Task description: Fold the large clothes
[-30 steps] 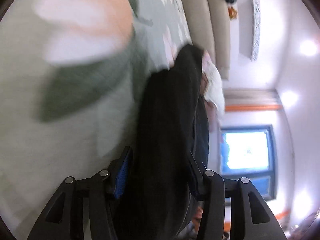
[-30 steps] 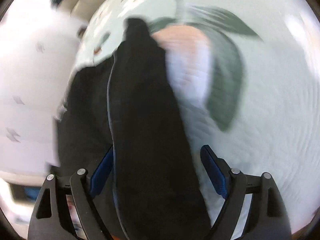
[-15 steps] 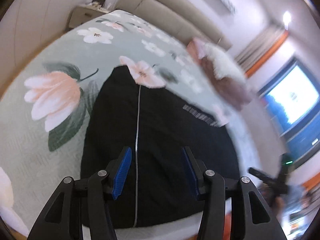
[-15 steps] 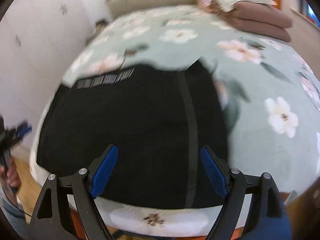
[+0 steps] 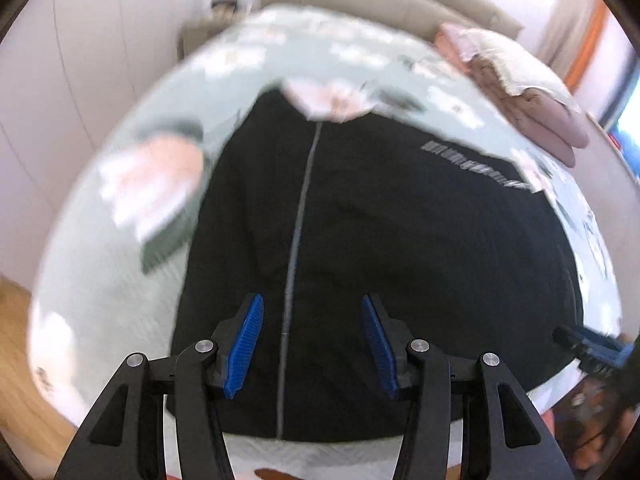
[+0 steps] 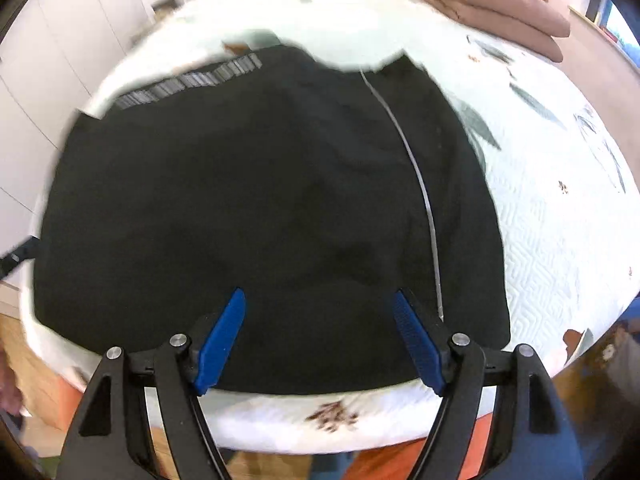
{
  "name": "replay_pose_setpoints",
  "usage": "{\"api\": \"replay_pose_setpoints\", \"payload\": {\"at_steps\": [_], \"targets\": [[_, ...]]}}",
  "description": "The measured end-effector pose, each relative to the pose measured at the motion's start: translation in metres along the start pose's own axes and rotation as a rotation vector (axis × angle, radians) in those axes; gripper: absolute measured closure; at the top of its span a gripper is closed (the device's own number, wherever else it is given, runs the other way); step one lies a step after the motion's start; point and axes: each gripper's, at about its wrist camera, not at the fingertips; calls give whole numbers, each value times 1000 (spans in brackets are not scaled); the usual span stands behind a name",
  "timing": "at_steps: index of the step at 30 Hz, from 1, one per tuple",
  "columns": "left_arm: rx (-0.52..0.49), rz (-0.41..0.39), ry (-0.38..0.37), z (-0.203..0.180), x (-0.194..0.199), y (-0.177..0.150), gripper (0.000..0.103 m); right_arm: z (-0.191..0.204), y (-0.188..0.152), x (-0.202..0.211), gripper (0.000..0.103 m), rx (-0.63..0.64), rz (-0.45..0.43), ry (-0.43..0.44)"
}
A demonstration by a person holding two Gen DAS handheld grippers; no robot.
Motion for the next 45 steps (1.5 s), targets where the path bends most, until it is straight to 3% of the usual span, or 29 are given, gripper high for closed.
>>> {"api": "replay_pose_setpoints", "payload": {"at_steps": [4, 10, 14, 17, 24, 28, 35, 45], "targets": [[-74, -110, -1, -34, 59, -1, 50, 17, 11, 50, 23, 21, -105, -8], [-122, -304, 6, -73, 140, 25, 49, 49, 57, 130, 19, 57, -287, -60], [-127, -409, -32, -94, 193, 38, 34, 58, 74, 180, 12, 40, -376, -57], [-119, -467, -1, -105, 217, 41, 32, 60, 81, 205, 10, 22, -431, -47], [-97, -440, 5, -113, 204, 40, 32, 62, 90, 223, 9, -4, -462, -93], [-115, -460, 59, -121, 184, 43, 32, 58, 101, 206, 9, -13, -434, -120], [-115, -375, 44, -123, 148, 55, 32, 49, 115, 166, 9, -25, -358, -128], [-151, -336, 82, -128, 130, 51, 32, 47, 114, 141, 9, -31, -289, -112]]}}
Point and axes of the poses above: each gripper's, at about its wrist camera, not at the fingertips, and x roughly against the way its jaws point, z to its left, y to its top, and after that the axes turned 12 degrees about x, right-handed
